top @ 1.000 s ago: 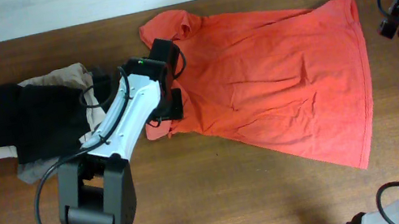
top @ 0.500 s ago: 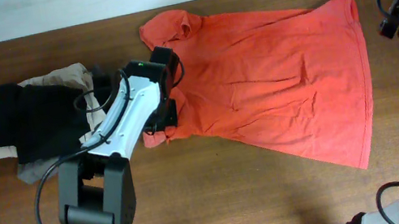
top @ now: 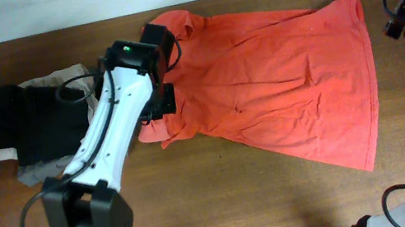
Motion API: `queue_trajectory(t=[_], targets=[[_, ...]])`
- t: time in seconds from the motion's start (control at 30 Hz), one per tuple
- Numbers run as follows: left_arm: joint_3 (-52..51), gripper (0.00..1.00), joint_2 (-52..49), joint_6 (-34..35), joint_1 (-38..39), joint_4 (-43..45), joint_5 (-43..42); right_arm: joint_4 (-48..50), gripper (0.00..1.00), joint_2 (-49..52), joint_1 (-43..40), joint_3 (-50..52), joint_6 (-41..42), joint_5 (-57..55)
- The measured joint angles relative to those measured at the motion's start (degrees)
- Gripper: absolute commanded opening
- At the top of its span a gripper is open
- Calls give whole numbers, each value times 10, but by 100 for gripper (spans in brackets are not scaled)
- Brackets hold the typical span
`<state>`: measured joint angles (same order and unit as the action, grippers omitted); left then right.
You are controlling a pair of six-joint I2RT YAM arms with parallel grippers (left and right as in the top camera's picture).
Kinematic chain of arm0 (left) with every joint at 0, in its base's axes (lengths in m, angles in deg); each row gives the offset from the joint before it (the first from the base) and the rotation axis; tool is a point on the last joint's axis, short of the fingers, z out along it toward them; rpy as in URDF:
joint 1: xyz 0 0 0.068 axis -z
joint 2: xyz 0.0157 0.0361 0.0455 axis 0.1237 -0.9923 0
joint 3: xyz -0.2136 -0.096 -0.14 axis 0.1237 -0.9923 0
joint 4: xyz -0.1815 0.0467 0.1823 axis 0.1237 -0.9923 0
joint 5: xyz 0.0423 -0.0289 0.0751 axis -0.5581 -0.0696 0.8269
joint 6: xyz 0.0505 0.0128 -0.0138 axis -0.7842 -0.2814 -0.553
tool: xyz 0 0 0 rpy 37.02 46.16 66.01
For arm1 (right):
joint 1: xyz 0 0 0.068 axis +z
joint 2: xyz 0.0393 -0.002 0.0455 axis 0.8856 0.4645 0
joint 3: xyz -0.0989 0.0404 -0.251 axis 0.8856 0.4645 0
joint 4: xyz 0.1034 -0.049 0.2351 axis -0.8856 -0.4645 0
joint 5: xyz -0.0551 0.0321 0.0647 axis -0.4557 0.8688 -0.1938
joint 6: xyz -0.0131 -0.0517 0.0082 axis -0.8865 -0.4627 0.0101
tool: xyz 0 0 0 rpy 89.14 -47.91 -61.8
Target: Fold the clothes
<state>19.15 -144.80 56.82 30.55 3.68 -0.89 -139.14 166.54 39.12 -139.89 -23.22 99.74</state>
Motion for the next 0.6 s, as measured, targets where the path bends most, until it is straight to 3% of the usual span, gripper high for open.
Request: queue_trajectory(t=[0.27,0.47,0.6], targets=[[19,1,35,28,0,-138,-27,0,94,0,0,0,0,0],[19,1,36,28,0,-144,-65,15,94,-7,0,35,0,0],[19,1,36,28,1,-133,-74,64,94,-14,0,142,0,1]])
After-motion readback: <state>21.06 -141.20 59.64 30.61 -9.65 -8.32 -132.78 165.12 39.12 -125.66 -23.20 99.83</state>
